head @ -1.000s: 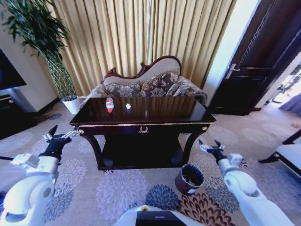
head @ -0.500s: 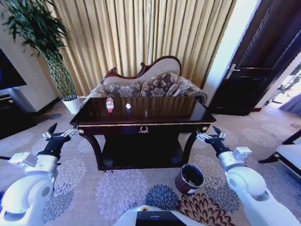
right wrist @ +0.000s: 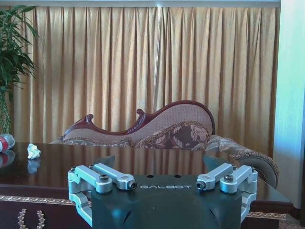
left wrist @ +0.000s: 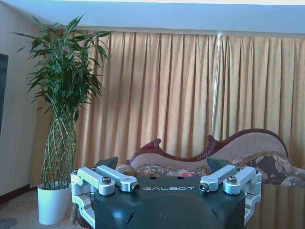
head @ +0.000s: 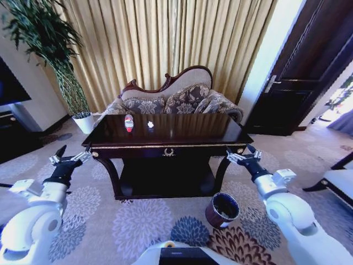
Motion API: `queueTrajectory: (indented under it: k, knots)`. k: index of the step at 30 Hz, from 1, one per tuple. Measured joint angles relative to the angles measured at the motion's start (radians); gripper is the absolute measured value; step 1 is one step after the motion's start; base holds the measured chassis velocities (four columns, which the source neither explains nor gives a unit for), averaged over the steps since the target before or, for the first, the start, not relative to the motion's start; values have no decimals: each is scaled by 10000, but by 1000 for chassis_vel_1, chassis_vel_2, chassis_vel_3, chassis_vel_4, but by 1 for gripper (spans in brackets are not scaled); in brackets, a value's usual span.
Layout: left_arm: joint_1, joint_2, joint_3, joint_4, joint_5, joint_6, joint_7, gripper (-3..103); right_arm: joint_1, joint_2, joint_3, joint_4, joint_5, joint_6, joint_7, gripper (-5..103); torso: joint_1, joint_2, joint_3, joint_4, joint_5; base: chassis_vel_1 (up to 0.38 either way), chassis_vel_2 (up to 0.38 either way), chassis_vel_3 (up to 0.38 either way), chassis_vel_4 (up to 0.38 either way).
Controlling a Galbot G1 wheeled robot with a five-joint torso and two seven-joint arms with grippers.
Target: Move to the front of the table and place the trash on the table into the trash bin.
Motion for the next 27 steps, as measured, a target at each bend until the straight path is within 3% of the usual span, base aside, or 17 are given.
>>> queueTrajectory:
  k: [27]
  knots:
    - [121,-116,-63,-132,29,-54,2,100,-52,-82,-38,36,-46,52,-1,100,1,-1,0,1,-1,-113,110,109,-114]
